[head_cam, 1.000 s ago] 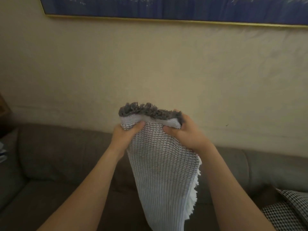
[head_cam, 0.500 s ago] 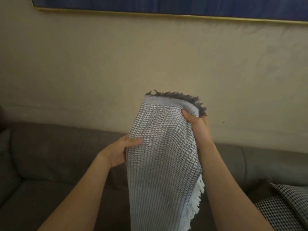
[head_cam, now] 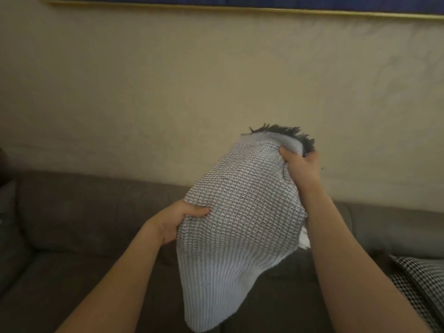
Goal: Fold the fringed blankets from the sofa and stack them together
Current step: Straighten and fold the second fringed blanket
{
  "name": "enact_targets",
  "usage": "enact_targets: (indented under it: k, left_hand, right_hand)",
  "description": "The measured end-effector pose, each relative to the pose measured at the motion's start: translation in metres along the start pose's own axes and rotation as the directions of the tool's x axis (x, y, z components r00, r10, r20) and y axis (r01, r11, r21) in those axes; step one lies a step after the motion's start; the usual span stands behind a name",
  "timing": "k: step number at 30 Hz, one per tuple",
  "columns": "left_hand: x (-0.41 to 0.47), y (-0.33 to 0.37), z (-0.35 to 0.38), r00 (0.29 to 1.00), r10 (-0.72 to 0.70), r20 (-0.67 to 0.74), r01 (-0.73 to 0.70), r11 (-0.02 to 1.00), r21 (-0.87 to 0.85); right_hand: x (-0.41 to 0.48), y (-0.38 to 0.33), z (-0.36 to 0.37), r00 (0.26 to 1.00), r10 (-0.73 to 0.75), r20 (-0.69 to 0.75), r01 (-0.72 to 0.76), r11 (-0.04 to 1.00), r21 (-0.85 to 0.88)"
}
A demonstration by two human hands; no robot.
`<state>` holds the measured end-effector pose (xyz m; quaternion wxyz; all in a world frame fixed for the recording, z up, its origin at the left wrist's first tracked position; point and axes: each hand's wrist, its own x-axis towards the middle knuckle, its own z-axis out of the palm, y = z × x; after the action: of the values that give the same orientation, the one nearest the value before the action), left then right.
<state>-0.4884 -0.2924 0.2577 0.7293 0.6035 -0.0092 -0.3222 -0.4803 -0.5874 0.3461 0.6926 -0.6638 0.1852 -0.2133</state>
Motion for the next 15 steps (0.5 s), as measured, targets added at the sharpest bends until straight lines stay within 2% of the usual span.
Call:
enact_targets:
  k: [2,4,6,8,9,11,13,15]
  left_hand:
    - [-0.006,0.009,0.008,1.000,0.018,-0.016,-0.018,1.000,-0.024]
    - [-0.009,0.021,0.015,0.999,0.012,-0.032,-0.013,0.999,-0.040]
    - [-0.004,0.031,0.022,0.996,-0.038,-0.085,0.033,0.998,-0.053]
    - [0.003,0.036,0.030,0.976,-0.117,-0.186,0.103,0.991,-0.086]
    - [0.007,0.036,0.034,0.961,-0.141,-0.238,0.118,0.987,-0.106]
    - [0.019,0.033,0.040,0.925,-0.152,-0.348,0.099,0.981,-0.167]
    - [0.030,0.028,0.041,0.900,-0.147,-0.409,0.039,0.965,-0.261]
    - [0.038,0.023,0.039,0.880,-0.138,-0.455,-0.024,0.943,-0.331]
  right_hand:
    - [0.009,0.017,-0.008,0.982,-0.188,-0.033,0.175,0.954,-0.245]
    - [0.019,0.043,-0.011,0.952,-0.306,0.003,0.262,0.809,-0.526]
    - [0.026,0.068,-0.008,0.967,-0.252,0.044,0.199,0.634,-0.747]
    - [0.015,0.078,0.006,0.984,-0.168,0.055,0.139,0.537,-0.832]
    - [0.002,0.080,0.015,0.978,-0.177,0.108,0.190,0.559,-0.807]
    - [-0.034,0.081,0.033,0.934,-0.241,0.265,0.357,0.694,-0.625]
    - [-0.074,0.086,0.046,0.836,-0.296,0.463,0.491,0.780,-0.388]
    - [-0.105,0.102,0.058,0.724,-0.265,0.637,0.537,0.796,-0.279]
